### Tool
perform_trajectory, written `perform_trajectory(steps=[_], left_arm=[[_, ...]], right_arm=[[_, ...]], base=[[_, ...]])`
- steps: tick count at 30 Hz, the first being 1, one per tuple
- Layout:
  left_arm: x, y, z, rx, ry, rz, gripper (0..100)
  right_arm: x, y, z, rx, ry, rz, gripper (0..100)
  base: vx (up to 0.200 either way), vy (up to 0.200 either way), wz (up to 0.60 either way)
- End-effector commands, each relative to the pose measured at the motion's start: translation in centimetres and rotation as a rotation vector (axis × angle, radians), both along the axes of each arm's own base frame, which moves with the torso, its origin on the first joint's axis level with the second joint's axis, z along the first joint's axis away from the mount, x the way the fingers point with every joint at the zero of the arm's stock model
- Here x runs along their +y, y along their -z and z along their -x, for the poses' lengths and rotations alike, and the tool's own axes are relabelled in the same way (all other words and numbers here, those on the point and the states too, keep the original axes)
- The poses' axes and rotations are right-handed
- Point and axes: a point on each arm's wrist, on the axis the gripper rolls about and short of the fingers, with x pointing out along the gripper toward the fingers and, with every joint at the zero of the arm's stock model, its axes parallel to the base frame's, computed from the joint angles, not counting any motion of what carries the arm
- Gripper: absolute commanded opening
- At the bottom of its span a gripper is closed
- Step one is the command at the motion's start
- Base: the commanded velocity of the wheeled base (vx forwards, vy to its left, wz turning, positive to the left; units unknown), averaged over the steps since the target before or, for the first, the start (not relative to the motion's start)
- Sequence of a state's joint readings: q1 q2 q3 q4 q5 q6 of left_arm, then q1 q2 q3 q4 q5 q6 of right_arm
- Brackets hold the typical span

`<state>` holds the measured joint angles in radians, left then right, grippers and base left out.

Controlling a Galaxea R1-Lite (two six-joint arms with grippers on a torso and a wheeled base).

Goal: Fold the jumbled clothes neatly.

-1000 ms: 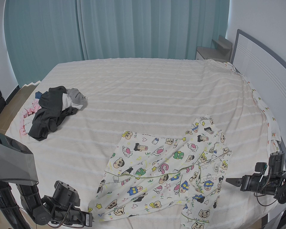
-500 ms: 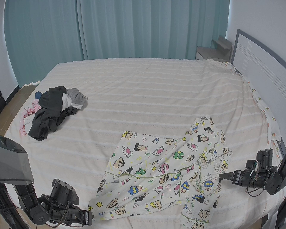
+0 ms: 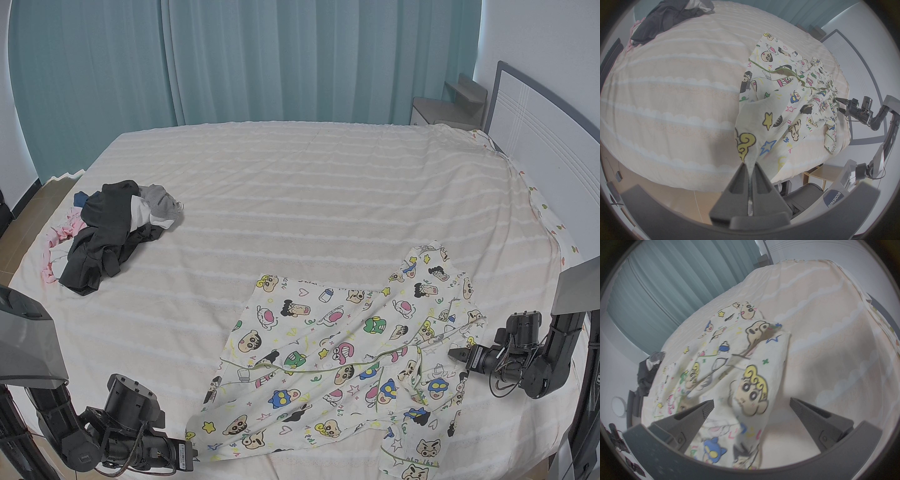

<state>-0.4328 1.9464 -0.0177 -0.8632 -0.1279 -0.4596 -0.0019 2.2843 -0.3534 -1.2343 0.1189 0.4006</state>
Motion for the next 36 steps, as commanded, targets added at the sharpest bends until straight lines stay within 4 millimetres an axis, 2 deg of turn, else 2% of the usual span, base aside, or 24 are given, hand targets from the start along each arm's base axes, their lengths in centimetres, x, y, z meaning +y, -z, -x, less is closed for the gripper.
perform_trajectory(steps=[1,7,12,14,19,25,32,34,36], left_arm=[[0.2,0.1,0.4,0.015,-0.002,-0.006,0],[0.2,0.0,0.4,0.016,-0.017,0.001,0],[0.2,-0.2,0.3,0.003,-0.037,0.019,0],[0.2,-0.2,0.3,0.003,-0.037,0.019,0],[0.2,-0.2,0.3,0.005,-0.037,0.019,0],[0.2,-0.2,0.3,0.003,-0.036,0.019,0],[0.2,-0.2,0.3,0.005,-0.036,0.019,0],[0.2,-0.2,0.3,0.005,-0.035,0.020,0],[0.2,-0.2,0.3,0.005,-0.035,0.020,0]], right_arm=[[-0.4,1.9,-1.2,0.025,0.034,0.073,100],[-2.5,2.3,-2.1,0.004,0.091,0.200,100],[-5.1,1.3,-2.2,-0.072,0.174,0.301,100],[-5.6,1.1,-2.1,-0.100,0.184,0.320,100],[-6.6,1.2,-0.2,-0.107,0.198,0.368,100],[-8.4,1.4,0.5,-0.098,0.236,0.392,100],[-10.0,0.6,0.3,-0.154,0.235,0.343,100],[-10.0,0.4,0.2,-0.173,0.225,0.302,100],[-9.5,-0.3,0.3,-0.210,0.205,0.183,100]], base=[[0.000,0.000,0.00],[0.000,0.000,0.00],[0.000,0.000,0.00],[0.000,0.000,0.00],[0.000,0.000,0.00],[0.000,0.000,0.00],[0.000,0.000,0.00],[0.000,0.000,0.00],[0.000,0.000,0.00]])
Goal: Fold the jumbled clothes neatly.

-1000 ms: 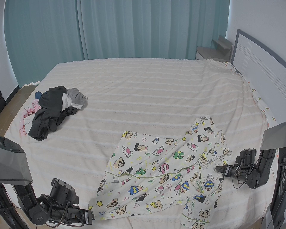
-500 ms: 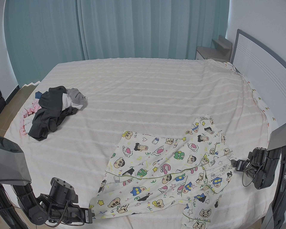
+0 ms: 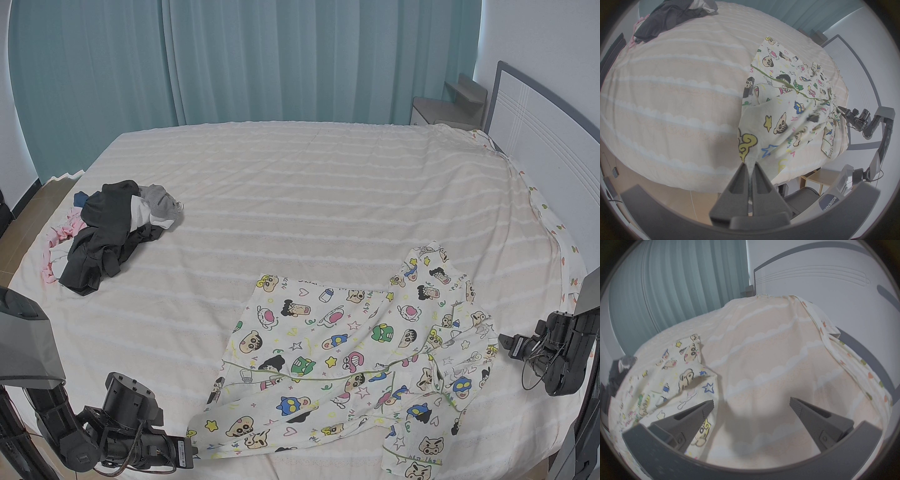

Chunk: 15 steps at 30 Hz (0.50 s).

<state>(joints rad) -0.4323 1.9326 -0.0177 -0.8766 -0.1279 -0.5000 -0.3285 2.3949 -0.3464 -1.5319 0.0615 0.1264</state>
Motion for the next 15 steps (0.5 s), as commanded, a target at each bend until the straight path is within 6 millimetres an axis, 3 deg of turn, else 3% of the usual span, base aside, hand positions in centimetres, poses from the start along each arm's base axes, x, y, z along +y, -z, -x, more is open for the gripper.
perform_trajectory(steps=[1,10,15], left_arm=[[0.2,0.1,0.4,0.017,0.001,-0.007,0],[0.2,0.2,0.4,0.018,0.000,-0.009,0],[0.2,0.2,0.4,0.020,0.000,-0.009,0]], right_arm=[[0.3,-1.4,0.0,-0.074,-0.043,-0.145,100],[1.5,-2.5,1.4,-0.077,-0.178,-0.316,100],[2.7,-1.0,0.9,-0.021,-0.224,-0.344,100]], base=[[0.000,0.000,0.00],[0.000,0.000,0.00],[0.000,0.000,0.00]])
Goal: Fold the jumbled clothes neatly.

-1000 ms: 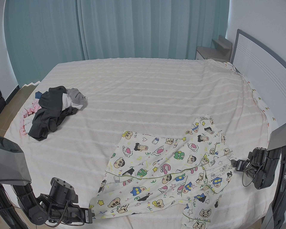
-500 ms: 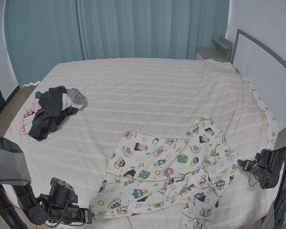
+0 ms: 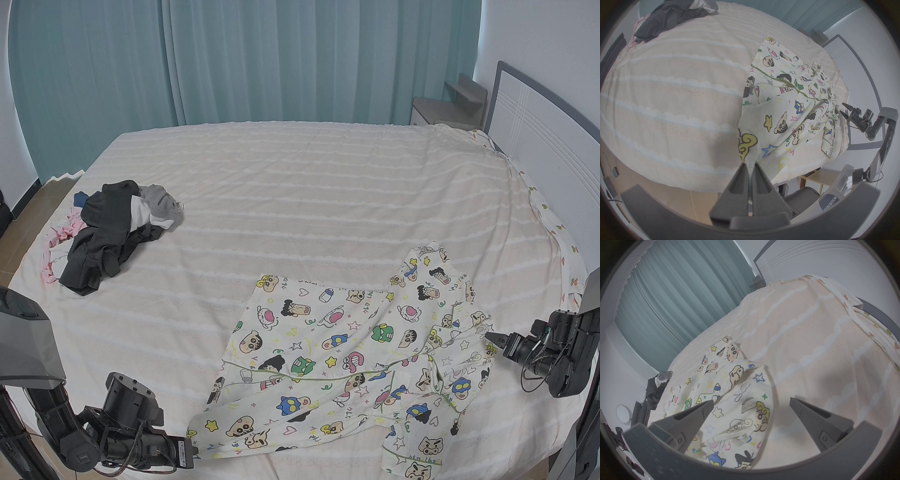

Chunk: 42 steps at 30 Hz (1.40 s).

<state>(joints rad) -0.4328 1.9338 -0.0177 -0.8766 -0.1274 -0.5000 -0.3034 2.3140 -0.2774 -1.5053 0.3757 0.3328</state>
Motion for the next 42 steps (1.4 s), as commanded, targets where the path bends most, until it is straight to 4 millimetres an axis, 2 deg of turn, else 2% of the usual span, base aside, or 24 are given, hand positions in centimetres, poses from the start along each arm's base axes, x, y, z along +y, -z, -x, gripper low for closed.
perform_trajectory(steps=[1,7,8,12,18,26,31,37,42], left_arm=[[0.2,0.2,0.4,0.019,0.000,-0.009,0],[0.2,0.2,0.4,0.019,0.000,-0.009,0],[0.2,0.2,0.4,0.019,0.000,-0.009,0],[0.2,0.2,0.4,0.021,0.001,-0.011,0],[0.2,0.2,0.4,0.021,0.001,-0.011,0],[0.2,0.2,0.5,0.021,0.006,-0.014,0],[0.1,0.2,0.5,0.019,0.006,-0.016,0],[0.2,0.2,0.5,0.020,0.005,-0.018,0],[0.2,0.3,0.5,0.020,0.008,-0.022,0]], right_arm=[[1.1,1.1,-0.6,0.027,-0.043,-0.008,100],[1.3,2.2,-2.6,0.021,-0.062,-0.006,100],[1.2,2.3,-2.8,0.028,-0.062,-0.008,0],[0.8,2.4,-3.9,0.040,-0.058,-0.014,0],[0.8,2.2,-4.3,0.026,-0.059,-0.009,0],[-0.8,-1.2,-4.9,-0.093,-0.017,0.026,0],[-1.1,-2.3,-4.9,-0.129,-0.009,0.041,0],[-1.2,-2.2,-5.3,-0.124,-0.011,0.044,0],[-2.1,-2.2,-6.2,-0.119,0.007,0.044,0]], base=[[0.000,0.000,0.00],[0.000,0.000,0.00],[0.000,0.000,0.00],[0.000,0.000,0.00],[0.000,0.000,0.00],[0.000,0.000,0.00],[0.000,0.000,0.00],[0.000,0.000,0.00],[0.000,0.000,0.00]])
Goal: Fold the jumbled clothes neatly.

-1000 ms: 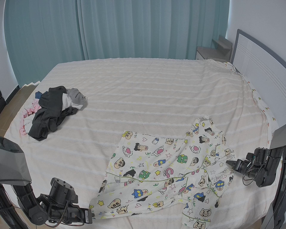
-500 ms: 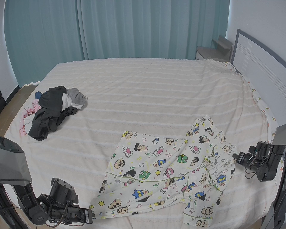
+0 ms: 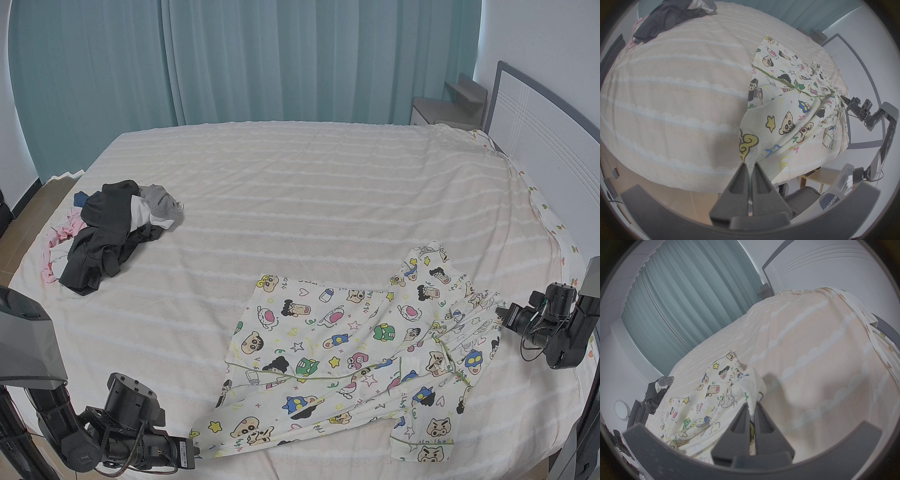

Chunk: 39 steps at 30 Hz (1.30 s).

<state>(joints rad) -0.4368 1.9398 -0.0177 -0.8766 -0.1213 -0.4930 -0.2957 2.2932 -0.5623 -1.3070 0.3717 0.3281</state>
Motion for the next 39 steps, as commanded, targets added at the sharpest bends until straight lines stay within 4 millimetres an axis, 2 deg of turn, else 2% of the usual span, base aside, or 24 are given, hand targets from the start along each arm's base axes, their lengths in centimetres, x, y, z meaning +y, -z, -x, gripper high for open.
perform_trajectory(steps=[1,2,7,8,12,15,16,17,21,26,31,33,39], left_arm=[[0.2,0.2,0.4,0.017,0.001,-0.011,0],[0.2,0.2,0.4,0.017,0.001,-0.011,0],[0.1,0.2,0.5,0.017,0.005,-0.012,0],[0.1,0.2,0.5,0.019,0.006,-0.011,100],[0.1,0.1,0.4,0.015,0.002,-0.007,100],[0.1,-0.4,0.3,-0.021,-0.008,0.010,100],[0.1,-0.4,0.3,-0.021,-0.008,0.010,100],[0.2,-1.6,0.0,-0.111,-0.021,0.044,100],[-0.1,-3.5,-0.9,-0.256,-0.050,0.075,100],[-0.9,-4.6,-3.1,-0.347,-0.161,0.072,100],[-1.7,-5.0,-3.1,-0.342,-0.228,0.159,100],[-1.9,-4.9,-2.7,-0.330,-0.224,0.167,100],[-2.3,-4.8,-2.5,-0.332,-0.259,0.160,100]], right_arm=[[-0.6,-0.3,-0.6,-0.016,0.013,0.005,0],[-0.7,-0.2,-0.6,-0.002,0.013,0.000,100],[-0.5,0.2,-0.1,0.028,0.008,-0.013,100],[-0.5,0.3,0.1,0.036,0.009,-0.017,100],[-0.9,0.4,0.8,0.047,0.028,-0.034,100],[-1.6,0.2,2.6,0.067,0.025,-0.067,100],[-1.6,0.2,2.6,0.067,0.025,-0.067,100],[-1.6,-0.3,3.8,0.072,0.002,-0.091,100],[-1.0,-1.6,6.3,0.075,-0.032,-0.124,100],[1.0,-3.7,9.7,0.074,-0.082,-0.140,100],[4.0,-4.2,12.9,0.124,-0.169,-0.152,100],[4.9,-3.8,13.5,0.160,-0.204,-0.159,100],[6.4,-3.4,13.4,0.191,-0.273,-0.163,100]], base=[[0.000,0.000,0.00],[0.000,0.000,0.00],[0.000,0.000,0.00],[0.000,0.000,0.00],[0.000,0.000,0.00],[0.000,0.000,0.00],[0.000,0.000,0.00],[0.000,0.000,0.00],[0.000,0.000,0.00],[0.000,0.000,0.00],[-0.040,0.000,0.00],[-0.200,0.000,0.00],[-0.200,0.000,0.00]])
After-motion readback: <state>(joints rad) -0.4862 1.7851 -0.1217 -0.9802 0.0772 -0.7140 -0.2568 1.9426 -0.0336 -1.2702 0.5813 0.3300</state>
